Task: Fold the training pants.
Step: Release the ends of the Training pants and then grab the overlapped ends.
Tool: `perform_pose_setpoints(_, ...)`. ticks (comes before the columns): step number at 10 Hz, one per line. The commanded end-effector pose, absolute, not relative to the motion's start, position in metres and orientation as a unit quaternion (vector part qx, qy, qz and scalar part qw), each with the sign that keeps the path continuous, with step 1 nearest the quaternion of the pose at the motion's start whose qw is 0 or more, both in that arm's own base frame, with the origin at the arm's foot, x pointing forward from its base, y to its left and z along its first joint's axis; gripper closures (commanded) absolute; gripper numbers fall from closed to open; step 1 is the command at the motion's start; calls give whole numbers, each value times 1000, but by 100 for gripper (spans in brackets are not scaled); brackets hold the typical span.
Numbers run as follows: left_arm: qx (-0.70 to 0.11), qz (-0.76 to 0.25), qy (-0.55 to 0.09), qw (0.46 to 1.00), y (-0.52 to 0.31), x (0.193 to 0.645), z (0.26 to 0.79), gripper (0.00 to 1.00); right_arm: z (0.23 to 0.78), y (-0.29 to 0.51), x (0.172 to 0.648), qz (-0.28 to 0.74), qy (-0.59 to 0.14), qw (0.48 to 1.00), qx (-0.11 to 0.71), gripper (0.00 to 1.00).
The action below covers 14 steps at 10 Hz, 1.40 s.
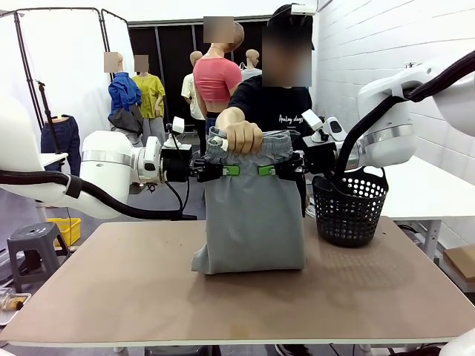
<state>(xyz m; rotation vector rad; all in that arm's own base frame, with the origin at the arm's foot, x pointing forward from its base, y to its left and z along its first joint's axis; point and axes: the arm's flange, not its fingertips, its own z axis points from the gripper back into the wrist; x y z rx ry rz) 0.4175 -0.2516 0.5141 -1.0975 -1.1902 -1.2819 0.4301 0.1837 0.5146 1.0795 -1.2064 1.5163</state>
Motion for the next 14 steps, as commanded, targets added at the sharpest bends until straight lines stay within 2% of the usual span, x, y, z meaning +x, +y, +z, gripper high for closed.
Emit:
perform_pose_setpoints(1,-452,-533,-498,513,-251,416,516,100,516,183,426,605,-494,440,443,100)
perform_pose_setpoints(7,-456,-533,-495,513,-251,418,514,100,516,181,430,609,-482,450,441,100)
perform_pose_setpoints(8,-463,-527,-498,510,-251,418,513,88,517,178,430,603,-481,449,451,81)
perform_pose_setpoints(12,-470,-518,-504,507,-251,416,512,8,519,174,432,604,-472,448,460,4)
perform_pose_setpoints(13,-470,-519,-505,505,-251,413,512,0,518,174,433,602,-473,452,458,0)
perform_pose_setpoints(14,-470,-519,-506,504,-252,411,511,0,518,173,434,600,-472,456,457,0)
